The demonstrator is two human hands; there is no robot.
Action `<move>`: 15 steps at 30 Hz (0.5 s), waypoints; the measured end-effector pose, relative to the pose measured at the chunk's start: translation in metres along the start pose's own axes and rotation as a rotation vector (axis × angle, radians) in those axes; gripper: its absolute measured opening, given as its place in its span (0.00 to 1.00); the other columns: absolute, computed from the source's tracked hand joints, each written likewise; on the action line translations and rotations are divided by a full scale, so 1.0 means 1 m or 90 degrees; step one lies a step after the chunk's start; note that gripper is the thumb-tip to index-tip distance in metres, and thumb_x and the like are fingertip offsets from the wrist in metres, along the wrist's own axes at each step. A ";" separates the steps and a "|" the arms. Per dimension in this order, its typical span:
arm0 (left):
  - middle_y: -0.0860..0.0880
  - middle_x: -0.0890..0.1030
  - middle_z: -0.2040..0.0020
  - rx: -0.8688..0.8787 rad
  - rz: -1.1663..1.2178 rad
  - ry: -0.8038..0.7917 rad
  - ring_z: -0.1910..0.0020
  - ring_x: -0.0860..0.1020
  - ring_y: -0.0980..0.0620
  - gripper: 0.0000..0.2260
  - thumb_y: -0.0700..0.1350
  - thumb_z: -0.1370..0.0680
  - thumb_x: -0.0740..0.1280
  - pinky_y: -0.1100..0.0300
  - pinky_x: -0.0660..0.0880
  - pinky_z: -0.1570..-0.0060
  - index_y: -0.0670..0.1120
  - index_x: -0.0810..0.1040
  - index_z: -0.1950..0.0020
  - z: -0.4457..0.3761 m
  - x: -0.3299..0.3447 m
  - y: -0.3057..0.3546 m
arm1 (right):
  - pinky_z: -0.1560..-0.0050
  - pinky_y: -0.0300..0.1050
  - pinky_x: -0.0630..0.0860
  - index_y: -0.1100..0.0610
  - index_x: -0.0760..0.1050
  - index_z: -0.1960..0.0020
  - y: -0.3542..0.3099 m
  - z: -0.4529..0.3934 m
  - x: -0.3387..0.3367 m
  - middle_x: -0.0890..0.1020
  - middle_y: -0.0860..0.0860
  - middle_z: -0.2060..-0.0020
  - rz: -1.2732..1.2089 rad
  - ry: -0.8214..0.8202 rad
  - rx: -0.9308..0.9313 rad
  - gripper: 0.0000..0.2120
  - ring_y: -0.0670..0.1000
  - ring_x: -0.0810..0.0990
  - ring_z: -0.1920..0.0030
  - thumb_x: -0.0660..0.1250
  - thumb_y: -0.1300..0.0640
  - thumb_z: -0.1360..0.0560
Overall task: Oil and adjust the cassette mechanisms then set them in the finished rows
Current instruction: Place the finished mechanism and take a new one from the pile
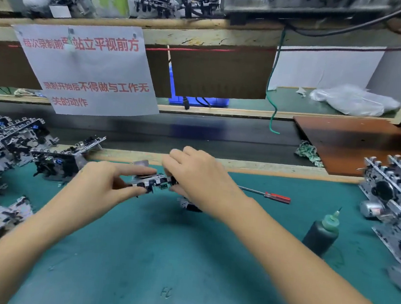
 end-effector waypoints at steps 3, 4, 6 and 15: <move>0.65 0.83 0.56 0.096 0.089 -0.014 0.66 0.79 0.62 0.23 0.43 0.31 0.76 0.68 0.75 0.58 0.71 0.76 0.49 0.013 0.030 0.048 | 0.65 0.46 0.72 0.58 0.74 0.59 0.015 0.067 -0.028 0.77 0.52 0.64 -0.005 0.107 0.066 0.13 0.55 0.75 0.62 0.76 0.65 0.38; 0.69 0.81 0.50 0.126 0.108 -0.018 0.61 0.80 0.64 0.24 0.41 0.31 0.76 0.69 0.75 0.55 0.69 0.77 0.48 0.018 0.044 0.062 | 0.65 0.45 0.71 0.58 0.73 0.61 0.017 0.088 -0.031 0.76 0.52 0.65 0.012 0.129 0.080 0.13 0.55 0.74 0.63 0.75 0.67 0.38; 0.68 0.79 0.44 0.185 0.101 -0.025 0.55 0.80 0.63 0.24 0.40 0.30 0.76 0.66 0.76 0.53 0.67 0.78 0.46 0.026 0.073 0.086 | 0.65 0.44 0.66 0.56 0.70 0.62 0.020 0.126 -0.031 0.73 0.52 0.66 0.055 0.142 0.096 0.15 0.54 0.71 0.65 0.74 0.68 0.38; 0.62 0.74 0.44 0.359 -0.060 -0.106 0.58 0.76 0.63 0.31 0.56 0.40 0.80 0.68 0.73 0.73 0.62 0.74 0.39 0.043 0.158 0.124 | 0.67 0.42 0.67 0.55 0.68 0.61 0.021 0.215 0.000 0.74 0.49 0.67 0.119 0.099 0.080 0.09 0.51 0.69 0.66 0.69 0.61 0.30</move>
Point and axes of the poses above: each hand's wrist, its own z-axis away from the middle knuckle, its own x-axis out of the palm, y = z × x, the point moved 9 cm from there along -z, towards the middle knuckle
